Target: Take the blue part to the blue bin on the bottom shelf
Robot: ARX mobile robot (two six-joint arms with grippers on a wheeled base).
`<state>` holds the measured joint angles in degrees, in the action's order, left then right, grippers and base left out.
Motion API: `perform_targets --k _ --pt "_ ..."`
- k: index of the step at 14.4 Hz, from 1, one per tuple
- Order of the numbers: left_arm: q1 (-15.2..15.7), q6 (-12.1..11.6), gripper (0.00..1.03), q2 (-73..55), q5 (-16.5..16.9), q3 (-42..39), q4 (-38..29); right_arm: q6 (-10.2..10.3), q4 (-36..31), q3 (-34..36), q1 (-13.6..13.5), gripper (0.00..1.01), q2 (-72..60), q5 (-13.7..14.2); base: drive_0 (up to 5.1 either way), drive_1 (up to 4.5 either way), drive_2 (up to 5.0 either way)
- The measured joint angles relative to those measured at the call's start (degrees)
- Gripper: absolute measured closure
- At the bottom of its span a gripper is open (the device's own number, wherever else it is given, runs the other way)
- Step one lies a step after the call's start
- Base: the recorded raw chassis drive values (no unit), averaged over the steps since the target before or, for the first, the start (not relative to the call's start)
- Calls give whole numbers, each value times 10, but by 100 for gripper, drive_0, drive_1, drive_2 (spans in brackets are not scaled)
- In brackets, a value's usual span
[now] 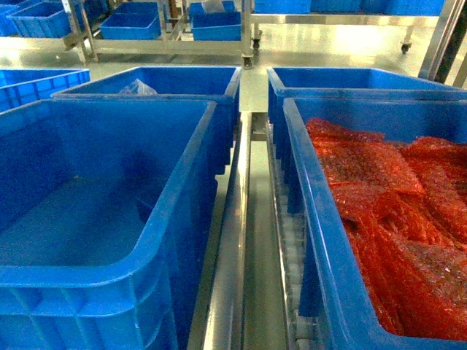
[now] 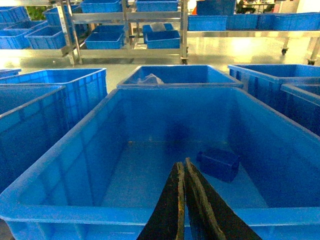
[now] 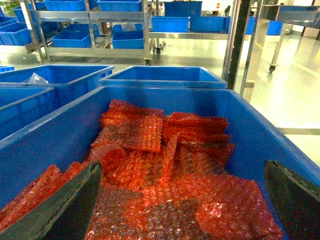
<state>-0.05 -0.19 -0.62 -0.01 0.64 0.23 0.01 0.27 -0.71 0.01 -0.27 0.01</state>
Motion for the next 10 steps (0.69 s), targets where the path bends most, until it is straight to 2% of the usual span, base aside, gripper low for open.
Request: perform_targets --k 7,10 --pt "0 1 101 0 0 0 0 0 0 0 0 3 0 0 0 0 0" --pt "0 0 69 0 0 0 0 0 0 0 0 3 0 0 0 0 0"
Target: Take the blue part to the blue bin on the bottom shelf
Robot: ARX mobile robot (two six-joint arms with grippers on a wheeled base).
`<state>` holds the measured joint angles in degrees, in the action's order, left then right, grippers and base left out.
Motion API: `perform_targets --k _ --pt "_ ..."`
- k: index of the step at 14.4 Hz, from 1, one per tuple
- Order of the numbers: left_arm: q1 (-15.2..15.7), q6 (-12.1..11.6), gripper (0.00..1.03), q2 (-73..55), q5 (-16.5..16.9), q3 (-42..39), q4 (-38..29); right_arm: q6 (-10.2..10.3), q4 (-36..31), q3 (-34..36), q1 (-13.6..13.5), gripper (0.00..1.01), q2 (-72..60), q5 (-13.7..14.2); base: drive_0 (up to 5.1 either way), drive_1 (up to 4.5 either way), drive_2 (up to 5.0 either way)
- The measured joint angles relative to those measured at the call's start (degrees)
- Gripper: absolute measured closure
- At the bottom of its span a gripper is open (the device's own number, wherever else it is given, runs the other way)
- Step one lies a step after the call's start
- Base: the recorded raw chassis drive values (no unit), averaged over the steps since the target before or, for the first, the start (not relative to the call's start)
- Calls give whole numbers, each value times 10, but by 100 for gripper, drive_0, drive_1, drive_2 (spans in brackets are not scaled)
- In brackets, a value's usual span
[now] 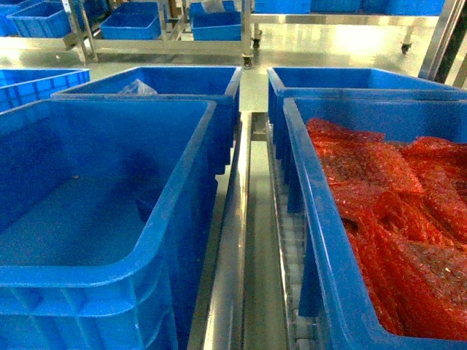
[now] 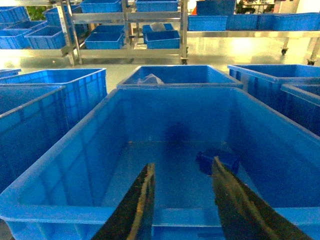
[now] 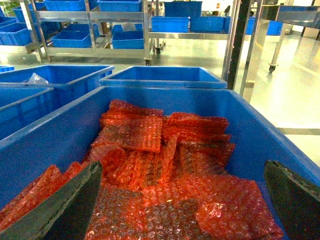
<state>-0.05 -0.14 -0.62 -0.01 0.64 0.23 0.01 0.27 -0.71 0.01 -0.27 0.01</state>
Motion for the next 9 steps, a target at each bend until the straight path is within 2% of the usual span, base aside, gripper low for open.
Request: perform_targets --k 2,6,7,9 --pt "0 0 51 0 0 0 0 0 0 0 0 3 0 0 0 0 0" --pt "0 0 7 0 0 0 0 0 0 0 0 3 0 0 0 0 0" --pt "0 0 3 0 0 0 0 0 0 0 0 3 0 0 0 0 0" --pt "0 0 5 0 0 0 0 0 0 0 0 3 0 0 0 0 0"
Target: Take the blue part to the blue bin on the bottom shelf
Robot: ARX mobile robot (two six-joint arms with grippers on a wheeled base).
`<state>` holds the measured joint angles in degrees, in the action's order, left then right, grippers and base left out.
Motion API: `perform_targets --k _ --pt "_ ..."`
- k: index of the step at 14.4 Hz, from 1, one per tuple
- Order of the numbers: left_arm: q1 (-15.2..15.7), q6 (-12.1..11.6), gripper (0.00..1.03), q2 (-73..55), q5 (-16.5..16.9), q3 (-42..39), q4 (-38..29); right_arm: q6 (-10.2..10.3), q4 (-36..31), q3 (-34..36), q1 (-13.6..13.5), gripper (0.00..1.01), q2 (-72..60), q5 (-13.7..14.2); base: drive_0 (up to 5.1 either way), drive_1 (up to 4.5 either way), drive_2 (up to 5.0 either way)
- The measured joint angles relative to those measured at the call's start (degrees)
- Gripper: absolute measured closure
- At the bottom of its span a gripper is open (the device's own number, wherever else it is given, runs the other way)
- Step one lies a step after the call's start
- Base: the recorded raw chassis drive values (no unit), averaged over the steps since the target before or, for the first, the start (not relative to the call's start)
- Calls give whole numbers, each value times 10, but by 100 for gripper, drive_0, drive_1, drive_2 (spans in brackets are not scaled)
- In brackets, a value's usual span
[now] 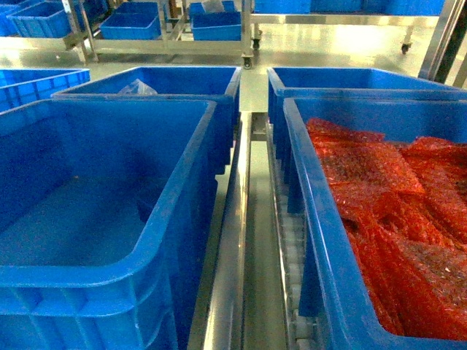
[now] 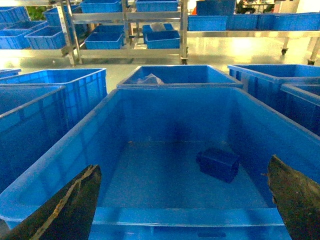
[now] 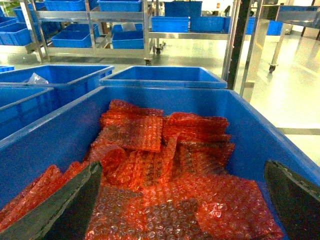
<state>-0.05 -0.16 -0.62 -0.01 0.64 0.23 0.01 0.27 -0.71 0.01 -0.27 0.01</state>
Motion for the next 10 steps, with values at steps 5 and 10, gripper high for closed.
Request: perform_targets --k 5,10 --pt "0 0 5 0 0 0 0 0 0 0 0 3 0 0 0 0 0" --pt "0 0 5 0 0 0 0 0 0 0 0 3 0 0 0 0 0"
